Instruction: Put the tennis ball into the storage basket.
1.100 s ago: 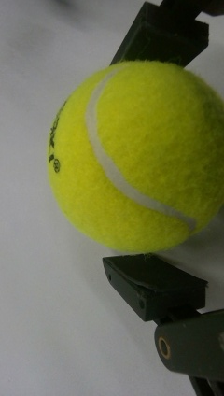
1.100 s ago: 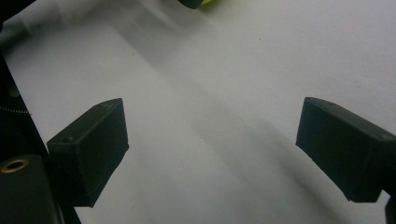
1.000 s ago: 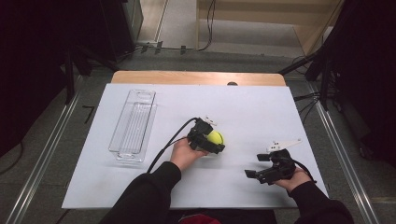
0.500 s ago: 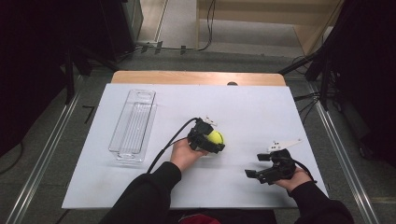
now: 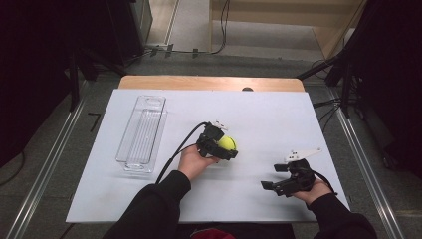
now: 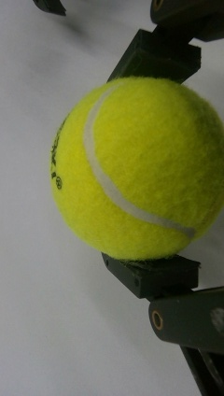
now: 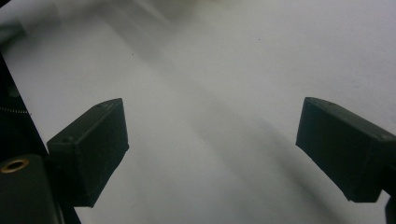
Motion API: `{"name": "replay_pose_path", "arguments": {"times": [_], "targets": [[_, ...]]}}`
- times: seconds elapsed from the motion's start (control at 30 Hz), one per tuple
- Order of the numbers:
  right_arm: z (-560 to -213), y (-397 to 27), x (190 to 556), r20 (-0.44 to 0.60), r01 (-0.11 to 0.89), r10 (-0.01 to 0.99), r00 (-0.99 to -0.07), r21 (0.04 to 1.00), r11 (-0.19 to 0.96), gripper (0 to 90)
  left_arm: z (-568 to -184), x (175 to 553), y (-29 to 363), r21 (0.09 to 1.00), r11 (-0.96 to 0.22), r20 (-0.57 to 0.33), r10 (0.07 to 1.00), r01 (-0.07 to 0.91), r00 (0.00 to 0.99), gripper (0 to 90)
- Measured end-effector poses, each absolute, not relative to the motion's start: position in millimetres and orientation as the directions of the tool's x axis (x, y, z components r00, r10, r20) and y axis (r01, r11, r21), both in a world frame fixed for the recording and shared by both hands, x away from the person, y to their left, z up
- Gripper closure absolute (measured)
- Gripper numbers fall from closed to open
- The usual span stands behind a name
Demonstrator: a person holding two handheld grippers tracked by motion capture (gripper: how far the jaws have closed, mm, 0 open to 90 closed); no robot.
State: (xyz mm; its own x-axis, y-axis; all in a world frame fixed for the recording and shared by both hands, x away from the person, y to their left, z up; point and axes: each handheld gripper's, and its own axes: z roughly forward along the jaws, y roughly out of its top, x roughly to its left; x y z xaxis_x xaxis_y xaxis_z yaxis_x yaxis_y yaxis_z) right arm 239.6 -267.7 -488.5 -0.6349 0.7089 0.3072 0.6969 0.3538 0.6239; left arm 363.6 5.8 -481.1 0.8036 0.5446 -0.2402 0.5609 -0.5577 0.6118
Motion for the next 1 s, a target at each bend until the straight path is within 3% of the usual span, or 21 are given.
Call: {"name": "replay_pose_path", "arguments": {"times": [1.0], "targets": [[-489,-268,240,0.308,0.697,0.709,-0.634,0.625,0.352,7.3,-445,352,17,0.594,-0.596,-0.255,0.498,0.541,0.829,26.0]]}}
